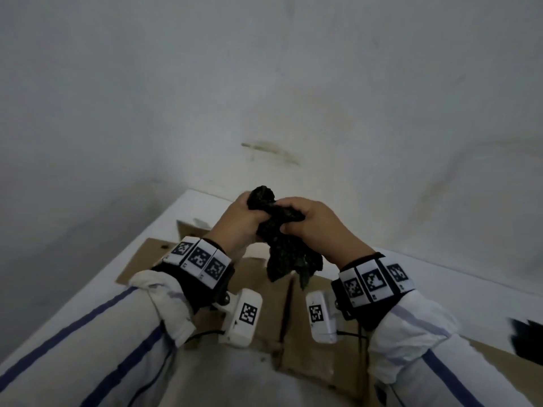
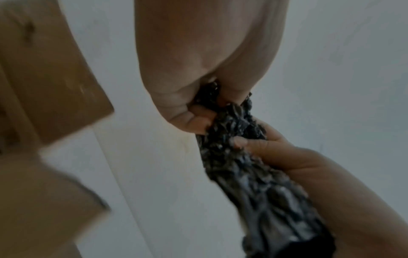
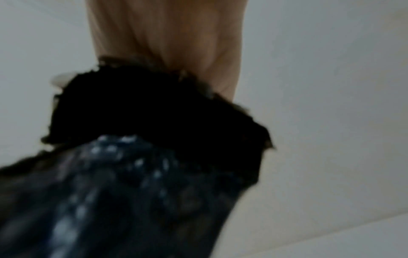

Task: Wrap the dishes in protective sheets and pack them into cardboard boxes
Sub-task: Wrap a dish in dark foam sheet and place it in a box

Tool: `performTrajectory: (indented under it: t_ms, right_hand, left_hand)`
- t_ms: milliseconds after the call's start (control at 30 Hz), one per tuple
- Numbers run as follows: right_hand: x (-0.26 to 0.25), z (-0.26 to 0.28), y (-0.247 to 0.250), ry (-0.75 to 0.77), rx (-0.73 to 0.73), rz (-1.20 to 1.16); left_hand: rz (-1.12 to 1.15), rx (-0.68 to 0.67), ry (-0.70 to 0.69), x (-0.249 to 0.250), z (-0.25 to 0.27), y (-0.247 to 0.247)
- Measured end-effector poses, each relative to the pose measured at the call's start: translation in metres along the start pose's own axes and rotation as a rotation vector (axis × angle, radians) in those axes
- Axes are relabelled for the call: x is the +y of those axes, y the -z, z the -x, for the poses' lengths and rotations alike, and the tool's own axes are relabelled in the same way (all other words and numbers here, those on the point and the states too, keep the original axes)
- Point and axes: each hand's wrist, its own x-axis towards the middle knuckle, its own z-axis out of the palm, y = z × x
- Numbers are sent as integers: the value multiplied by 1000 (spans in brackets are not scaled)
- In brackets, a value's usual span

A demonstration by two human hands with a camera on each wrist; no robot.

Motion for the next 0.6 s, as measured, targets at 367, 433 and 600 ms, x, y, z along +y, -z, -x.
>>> performTrajectory:
  t_ms: [367,433,600]
  right_hand:
    - [-48,-67,-137,-26,-186,373]
    - [-46,-71,-152,2,-200,492]
    - [-34,-76,-170,83,-378,734]
  left_hand:
    - [-431,-220,329,12,1,180]
    - [-541,-203,304,3,-2,191]
    - [-971,-255,178,-26,-15,189]
